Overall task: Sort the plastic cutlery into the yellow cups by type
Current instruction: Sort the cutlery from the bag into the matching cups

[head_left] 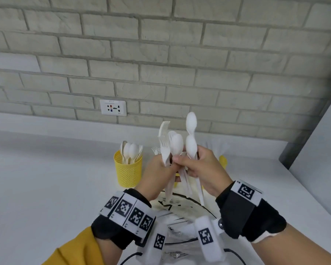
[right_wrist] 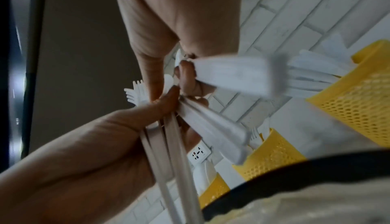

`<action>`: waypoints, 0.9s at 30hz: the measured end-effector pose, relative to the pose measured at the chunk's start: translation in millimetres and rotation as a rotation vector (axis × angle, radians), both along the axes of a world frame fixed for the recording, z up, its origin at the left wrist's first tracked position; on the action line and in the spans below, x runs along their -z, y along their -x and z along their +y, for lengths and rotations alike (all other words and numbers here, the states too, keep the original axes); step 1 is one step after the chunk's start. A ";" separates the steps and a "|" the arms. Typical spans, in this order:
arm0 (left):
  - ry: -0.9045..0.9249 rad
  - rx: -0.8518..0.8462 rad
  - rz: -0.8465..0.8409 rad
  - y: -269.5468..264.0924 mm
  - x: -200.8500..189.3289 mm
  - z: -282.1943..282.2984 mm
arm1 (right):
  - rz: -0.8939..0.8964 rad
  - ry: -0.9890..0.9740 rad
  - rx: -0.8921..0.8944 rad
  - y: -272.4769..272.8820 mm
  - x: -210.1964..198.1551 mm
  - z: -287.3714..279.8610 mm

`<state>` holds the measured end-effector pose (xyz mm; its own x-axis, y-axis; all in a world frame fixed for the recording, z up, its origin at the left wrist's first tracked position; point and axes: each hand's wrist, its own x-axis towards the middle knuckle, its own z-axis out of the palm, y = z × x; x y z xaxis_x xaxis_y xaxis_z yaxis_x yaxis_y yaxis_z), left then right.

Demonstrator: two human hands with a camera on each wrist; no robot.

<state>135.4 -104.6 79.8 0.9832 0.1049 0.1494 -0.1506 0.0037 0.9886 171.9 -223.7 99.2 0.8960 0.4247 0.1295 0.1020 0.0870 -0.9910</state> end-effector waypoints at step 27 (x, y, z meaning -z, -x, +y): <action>-0.023 0.063 0.103 10.1 -13.5 -1.2 | -0.099 0.143 -0.020 1.5 8.2 -0.5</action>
<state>125.2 -105.8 93.2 0.9980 0.0400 0.0493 -0.0488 -0.0131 0.9987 170.4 -224.2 90.9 0.8729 0.4631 0.1536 0.1990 -0.0506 -0.9787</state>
